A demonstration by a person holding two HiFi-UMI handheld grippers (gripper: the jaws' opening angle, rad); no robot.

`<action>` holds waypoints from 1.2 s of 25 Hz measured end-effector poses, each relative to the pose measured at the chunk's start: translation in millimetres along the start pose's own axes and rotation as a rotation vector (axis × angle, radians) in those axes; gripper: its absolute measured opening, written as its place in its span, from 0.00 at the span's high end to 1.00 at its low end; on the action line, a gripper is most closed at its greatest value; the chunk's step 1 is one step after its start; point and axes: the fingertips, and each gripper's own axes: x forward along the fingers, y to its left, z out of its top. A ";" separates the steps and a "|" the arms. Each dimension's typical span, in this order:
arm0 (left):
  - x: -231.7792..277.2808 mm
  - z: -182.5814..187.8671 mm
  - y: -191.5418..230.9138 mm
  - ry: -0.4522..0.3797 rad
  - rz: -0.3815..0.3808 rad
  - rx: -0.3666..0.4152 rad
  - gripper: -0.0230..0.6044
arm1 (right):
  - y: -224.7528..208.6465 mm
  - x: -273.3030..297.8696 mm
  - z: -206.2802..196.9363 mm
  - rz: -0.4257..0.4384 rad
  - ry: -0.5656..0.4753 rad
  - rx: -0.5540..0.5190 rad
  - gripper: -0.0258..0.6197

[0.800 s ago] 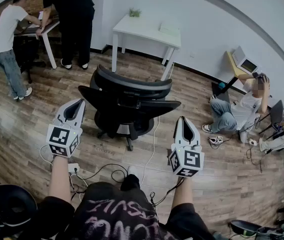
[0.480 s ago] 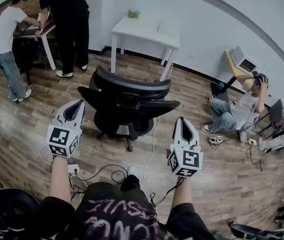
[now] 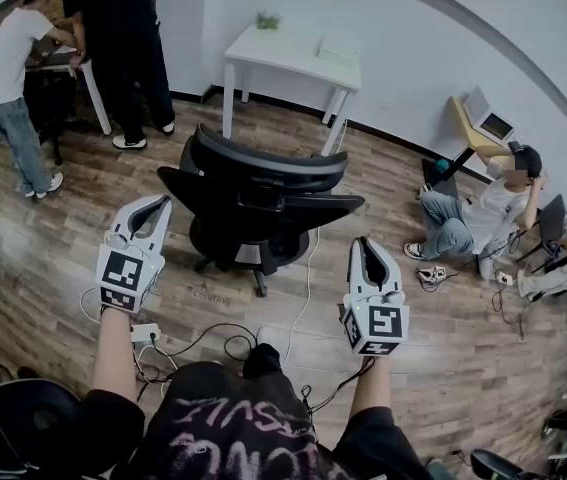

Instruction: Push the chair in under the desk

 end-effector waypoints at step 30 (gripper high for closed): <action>97.3 -69.7 6.3 0.353 -0.176 0.439 0.68 | -5.1 113.6 -74.4 0.290 0.290 -0.473 0.57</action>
